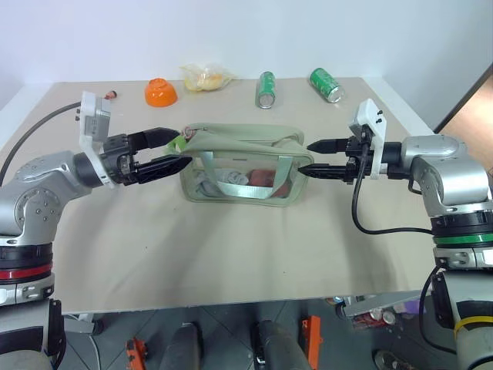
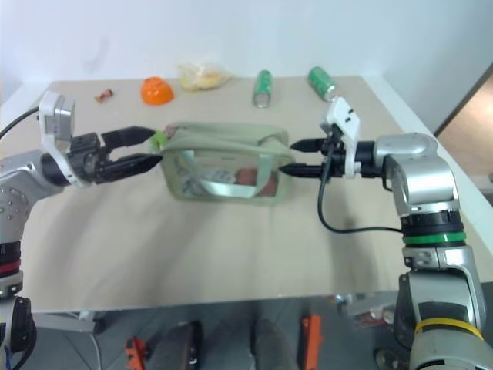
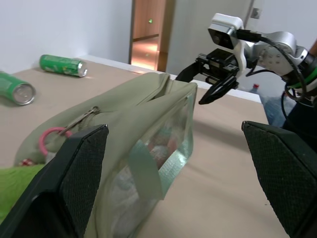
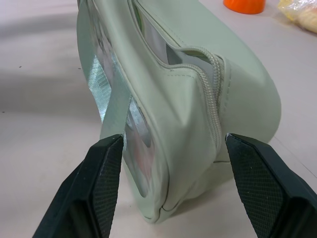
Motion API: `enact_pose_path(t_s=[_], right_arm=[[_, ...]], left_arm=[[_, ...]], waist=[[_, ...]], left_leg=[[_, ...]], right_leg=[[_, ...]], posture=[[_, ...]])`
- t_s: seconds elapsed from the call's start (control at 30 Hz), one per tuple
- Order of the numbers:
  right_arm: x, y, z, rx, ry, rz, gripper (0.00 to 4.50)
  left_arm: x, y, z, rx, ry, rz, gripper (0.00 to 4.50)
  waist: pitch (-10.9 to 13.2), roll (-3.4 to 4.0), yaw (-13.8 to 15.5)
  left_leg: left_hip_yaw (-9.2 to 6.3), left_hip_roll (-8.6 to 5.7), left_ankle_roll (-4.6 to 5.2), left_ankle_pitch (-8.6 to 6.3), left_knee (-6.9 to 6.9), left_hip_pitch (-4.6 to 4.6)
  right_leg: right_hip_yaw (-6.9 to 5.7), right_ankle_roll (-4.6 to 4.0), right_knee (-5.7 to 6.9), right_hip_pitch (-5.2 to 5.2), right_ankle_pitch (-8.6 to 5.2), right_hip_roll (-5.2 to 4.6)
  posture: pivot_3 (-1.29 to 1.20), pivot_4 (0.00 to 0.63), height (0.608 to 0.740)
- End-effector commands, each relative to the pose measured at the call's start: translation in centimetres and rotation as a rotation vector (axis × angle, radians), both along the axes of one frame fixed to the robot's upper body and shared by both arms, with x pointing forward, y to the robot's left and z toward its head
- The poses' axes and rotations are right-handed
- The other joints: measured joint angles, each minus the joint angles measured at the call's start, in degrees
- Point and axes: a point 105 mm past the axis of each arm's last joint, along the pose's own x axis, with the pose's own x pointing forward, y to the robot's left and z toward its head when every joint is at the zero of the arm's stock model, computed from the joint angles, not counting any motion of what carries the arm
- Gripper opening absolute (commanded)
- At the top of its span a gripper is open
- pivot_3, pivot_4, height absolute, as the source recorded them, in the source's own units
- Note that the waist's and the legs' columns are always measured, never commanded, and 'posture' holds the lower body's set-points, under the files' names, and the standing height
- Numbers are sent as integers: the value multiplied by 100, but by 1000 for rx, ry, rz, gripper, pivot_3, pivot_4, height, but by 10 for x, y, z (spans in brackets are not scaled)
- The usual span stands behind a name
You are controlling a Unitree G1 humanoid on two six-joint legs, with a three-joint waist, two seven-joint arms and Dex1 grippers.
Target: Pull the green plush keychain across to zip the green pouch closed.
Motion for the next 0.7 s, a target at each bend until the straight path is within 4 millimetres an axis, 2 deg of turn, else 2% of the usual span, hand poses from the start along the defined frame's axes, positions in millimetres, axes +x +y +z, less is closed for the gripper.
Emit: enact_pose_path(t_s=[0.03,0.17,0.3,0.33,0.5,0.7], right_arm=[[7,6,10,6,-42,-2,2816],[9,7,9,14,-44,1,1574],[7,7,5,14,-39,9,150],[7,7,4,14,-38,10,29],[7,7,-1,9,-28,1,29],[6,7,-5,5,-20,2,29]], left_arm=[[-7,3,10,0,-54,16,4500],[-5,8,8,-10,-45,52,4500],[2,21,6,-46,-29,132,4500],[6,25,5,-59,-18,160,4500],[31,51,-17,-52,55,337,4500],[57,73,-19,-104,75,490,4500]], waist=[[0,0,-2],[0,0,2],[0,0,3],[0,0,3],[0,0,4],[-1,-1,7]], left_leg=[[0,0,0,0,0,1],[0,0,1,1,-1,-1],[0,-1,0,0,-1,-3],[0,-1,1,0,-1,-3],[-1,0,2,1,0,2],[0,-1,2,2,3,-1]], right_leg=[[0,-1,0,0,1,0],[0,0,1,0,1,0],[0,3,0,0,0,-1],[0,2,0,-1,0,-1],[-1,0,1,1,3,1],[-1,4,0,2,5,-1]], posture=[[0,150,740],[0,150,740],[0,150,740],[0,150,740],[0,150,740],[0,150,740]])
